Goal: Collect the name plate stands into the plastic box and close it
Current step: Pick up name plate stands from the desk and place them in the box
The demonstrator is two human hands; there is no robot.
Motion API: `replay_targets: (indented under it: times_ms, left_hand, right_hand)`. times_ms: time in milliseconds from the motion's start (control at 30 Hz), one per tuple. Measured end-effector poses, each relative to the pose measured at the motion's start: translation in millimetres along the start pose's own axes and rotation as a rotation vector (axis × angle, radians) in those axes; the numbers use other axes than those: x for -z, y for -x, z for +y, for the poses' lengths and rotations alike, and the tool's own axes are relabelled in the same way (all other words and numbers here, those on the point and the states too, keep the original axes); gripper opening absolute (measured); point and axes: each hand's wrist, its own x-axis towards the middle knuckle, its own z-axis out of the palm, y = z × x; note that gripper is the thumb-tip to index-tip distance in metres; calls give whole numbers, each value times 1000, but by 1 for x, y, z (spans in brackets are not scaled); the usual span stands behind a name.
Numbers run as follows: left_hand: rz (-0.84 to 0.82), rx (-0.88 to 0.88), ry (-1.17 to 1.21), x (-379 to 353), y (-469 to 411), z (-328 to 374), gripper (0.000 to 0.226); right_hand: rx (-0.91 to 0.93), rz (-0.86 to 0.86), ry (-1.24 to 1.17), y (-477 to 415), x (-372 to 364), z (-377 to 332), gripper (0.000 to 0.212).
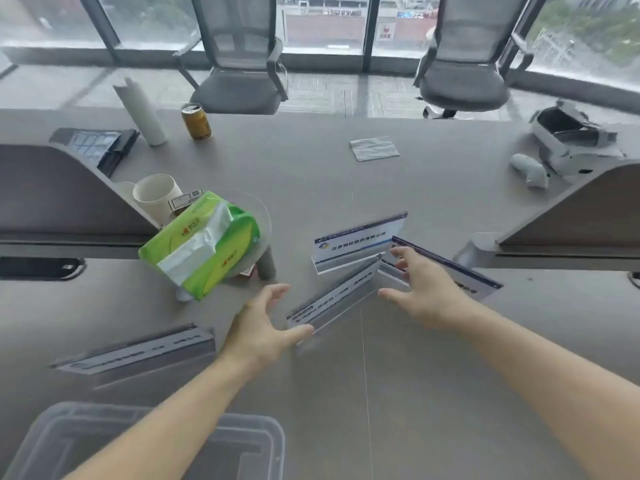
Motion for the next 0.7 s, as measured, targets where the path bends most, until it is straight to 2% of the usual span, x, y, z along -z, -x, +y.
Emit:
replay_targets:
  times_ms: [133, 233, 300, 433, 467, 700]
  left_hand:
    - [-24, 46, 219, -21, -21, -13, 34]
    - [14, 61, 374, -27, -31, -19, 17]
    - [43, 91, 439, -25, -32, -22, 13]
    - [61, 110, 515, -19, -31, -20, 15]
    - [63, 109, 520, -18, -29, -18, 15]
    - [23, 111, 503, 11, 4, 38, 12]
  right_hand:
    - [-57, 19, -74, -26, -24, 13, 76]
    - [-75, 50, -169, -38, -41, 27, 71]
    - [-54, 86, -190, -41, -49, 34, 56]
    - [-11, 180, -214, -28, -64, 41, 9]
    - [7, 204, -223, -23, -67, 43, 6]
    - [35, 265, -350, 35, -25, 29, 31]
